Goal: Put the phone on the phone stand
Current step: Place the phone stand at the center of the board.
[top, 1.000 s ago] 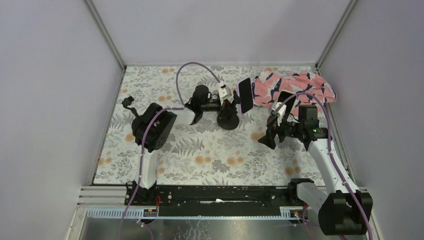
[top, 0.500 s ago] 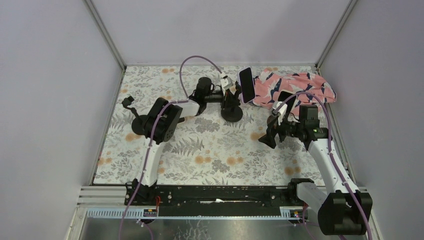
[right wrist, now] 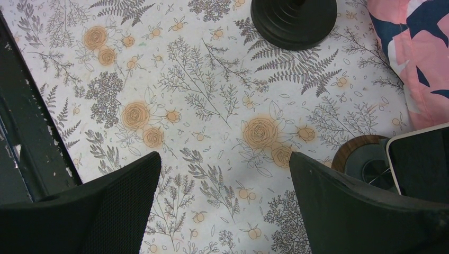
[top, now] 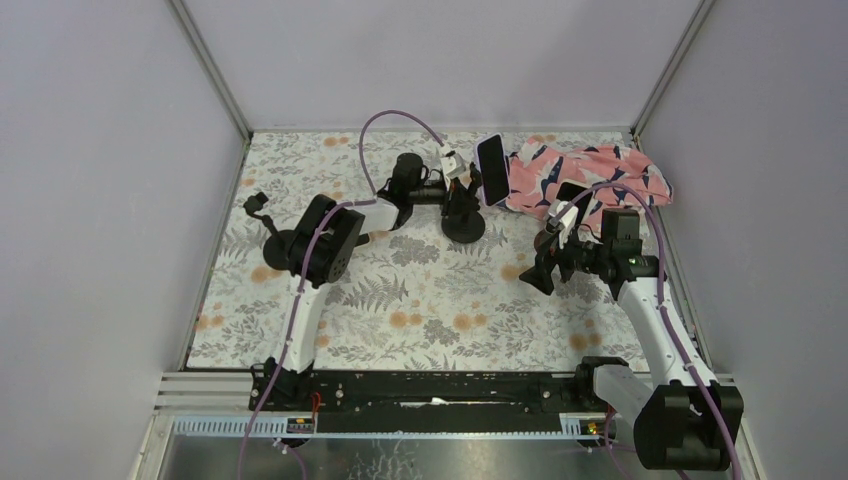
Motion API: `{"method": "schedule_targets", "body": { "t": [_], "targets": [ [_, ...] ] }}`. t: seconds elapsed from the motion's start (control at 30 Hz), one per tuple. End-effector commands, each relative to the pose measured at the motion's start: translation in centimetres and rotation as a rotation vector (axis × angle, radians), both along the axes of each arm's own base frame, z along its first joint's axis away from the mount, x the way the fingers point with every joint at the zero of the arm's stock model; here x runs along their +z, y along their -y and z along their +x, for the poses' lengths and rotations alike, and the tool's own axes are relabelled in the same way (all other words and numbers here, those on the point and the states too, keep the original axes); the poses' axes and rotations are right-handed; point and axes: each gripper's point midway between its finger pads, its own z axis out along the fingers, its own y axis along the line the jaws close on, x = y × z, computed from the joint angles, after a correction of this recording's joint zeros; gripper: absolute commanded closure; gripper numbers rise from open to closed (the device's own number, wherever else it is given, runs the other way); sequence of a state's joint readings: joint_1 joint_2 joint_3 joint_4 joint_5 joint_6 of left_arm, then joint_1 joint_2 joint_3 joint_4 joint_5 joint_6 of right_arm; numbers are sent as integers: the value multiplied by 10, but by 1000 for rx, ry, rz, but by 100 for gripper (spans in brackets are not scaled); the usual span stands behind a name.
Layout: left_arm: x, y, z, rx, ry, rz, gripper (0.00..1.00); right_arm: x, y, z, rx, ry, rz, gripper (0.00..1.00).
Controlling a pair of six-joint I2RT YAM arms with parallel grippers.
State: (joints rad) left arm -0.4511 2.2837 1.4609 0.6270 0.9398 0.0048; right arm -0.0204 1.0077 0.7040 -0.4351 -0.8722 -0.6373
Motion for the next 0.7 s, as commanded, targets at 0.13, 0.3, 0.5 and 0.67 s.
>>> {"method": "schedule_targets", "body": {
  "t": [0.13, 0.3, 0.5, 0.67],
  "targets": [
    [25, -13, -4, 4, 52, -11, 71, 19, 2, 9, -14, 67, -1, 0],
    [27, -20, -7, 25, 58, -5, 61, 20, 3, 8, -16, 73, 0, 0],
    [31, -27, -11, 49, 69, 3, 52, 22, 3, 7, -17, 79, 2, 0],
    [30, -39, -16, 92, 58, 23, 37, 23, 3, 7, -17, 85, 5, 0]
  ]
}}
